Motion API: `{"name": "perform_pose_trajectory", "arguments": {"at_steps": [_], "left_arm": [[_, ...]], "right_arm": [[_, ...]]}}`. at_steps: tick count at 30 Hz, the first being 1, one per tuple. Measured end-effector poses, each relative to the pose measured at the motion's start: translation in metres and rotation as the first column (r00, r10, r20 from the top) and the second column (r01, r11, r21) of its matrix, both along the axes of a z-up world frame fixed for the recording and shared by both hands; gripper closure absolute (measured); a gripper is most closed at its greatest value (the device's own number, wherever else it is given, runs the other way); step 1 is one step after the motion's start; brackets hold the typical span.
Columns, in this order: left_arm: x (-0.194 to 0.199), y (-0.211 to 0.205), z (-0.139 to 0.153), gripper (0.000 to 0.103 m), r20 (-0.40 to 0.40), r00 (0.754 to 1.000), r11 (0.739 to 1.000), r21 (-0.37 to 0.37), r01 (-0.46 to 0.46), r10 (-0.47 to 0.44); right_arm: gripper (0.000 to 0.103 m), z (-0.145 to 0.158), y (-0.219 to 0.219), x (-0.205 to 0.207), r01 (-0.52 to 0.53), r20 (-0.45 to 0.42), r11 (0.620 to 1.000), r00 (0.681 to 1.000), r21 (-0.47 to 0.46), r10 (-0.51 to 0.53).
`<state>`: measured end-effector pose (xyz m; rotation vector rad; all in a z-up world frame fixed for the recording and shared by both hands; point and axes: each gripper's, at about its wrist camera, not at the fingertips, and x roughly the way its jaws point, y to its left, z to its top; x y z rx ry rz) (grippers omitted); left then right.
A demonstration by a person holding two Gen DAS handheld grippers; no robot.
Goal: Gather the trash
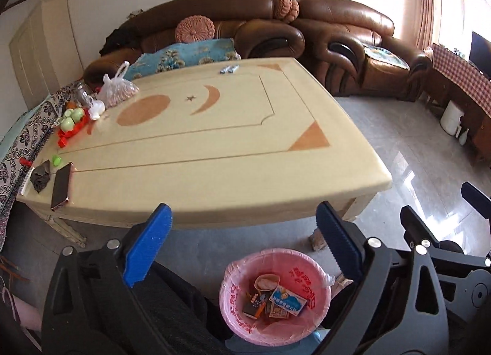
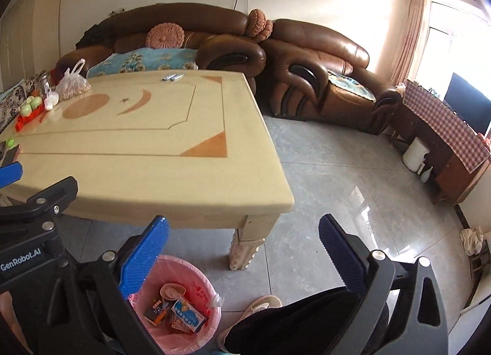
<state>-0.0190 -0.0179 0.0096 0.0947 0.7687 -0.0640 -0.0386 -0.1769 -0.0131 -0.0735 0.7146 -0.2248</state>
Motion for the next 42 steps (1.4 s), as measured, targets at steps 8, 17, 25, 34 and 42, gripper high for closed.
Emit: {"name": "perform_pose_trajectory", "arguments": {"at_steps": [8, 17, 25, 34, 42], "left_arm": [[-0.030, 0.003, 0.031, 0.006, 0.079, 0.997, 1.000, -0.016, -0.020, 0.021], [-0.045, 0.011, 0.039, 0.006, 0.086, 0.994, 0.998, -0.039, -0.058, 0.061], [-0.043, 0.021, 0.035, 0.006, 0.062, 0.994, 0.995, -0.052, -0.083, 0.086], [-0.041, 0.024, 0.033, 0.006, 0.057, 0.995, 0.995, -0.055, -0.084, 0.087], [-0.040, 0.025, 0.033, 0.006, 0.063, 0.993, 0.994, -0.052, -0.094, 0.097]], "right_arm": [[0.007, 0.039, -0.007, -0.026, 0.064, 0.086, 0.998, 0.994, -0.007, -0.063], [0.007, 0.065, 0.018, -0.056, 0.036, 0.154, 0.999, 0.988, -0.024, -0.032], [0.007, 0.067, 0.029, -0.061, 0.020, 0.154, 0.999, 0.988, -0.027, -0.016], [0.007, 0.066, 0.032, -0.060, 0.016, 0.154, 0.999, 0.988, -0.031, -0.011], [0.007, 0.067, 0.038, -0.063, 0.016, 0.164, 0.999, 0.986, -0.041, -0.009]]}}
